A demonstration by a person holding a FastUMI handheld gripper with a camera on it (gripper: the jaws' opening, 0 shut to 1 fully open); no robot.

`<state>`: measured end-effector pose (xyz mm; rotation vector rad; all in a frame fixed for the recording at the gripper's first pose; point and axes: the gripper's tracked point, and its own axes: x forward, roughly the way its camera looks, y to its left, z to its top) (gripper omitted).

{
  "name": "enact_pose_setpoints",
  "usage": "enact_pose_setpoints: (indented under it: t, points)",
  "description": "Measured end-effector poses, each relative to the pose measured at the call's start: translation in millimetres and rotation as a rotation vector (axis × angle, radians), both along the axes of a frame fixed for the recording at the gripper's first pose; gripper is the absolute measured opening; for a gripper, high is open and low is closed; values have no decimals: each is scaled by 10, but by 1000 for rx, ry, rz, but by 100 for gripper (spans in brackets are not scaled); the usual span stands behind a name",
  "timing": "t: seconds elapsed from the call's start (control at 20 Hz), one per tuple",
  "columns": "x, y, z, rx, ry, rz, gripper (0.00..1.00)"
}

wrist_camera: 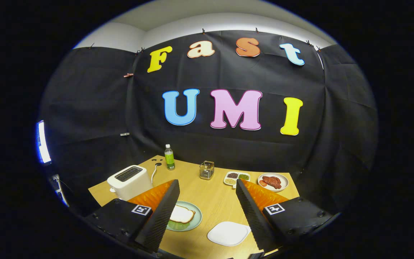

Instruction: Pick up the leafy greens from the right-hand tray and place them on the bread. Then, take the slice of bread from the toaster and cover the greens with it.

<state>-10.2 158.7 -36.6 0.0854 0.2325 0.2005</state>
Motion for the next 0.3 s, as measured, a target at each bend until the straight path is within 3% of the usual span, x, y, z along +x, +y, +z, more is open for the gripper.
enact_pose_setpoints:
  t: [0.3]
  points:
    - [-221, -189, 6, -45, -33, 84, 98]
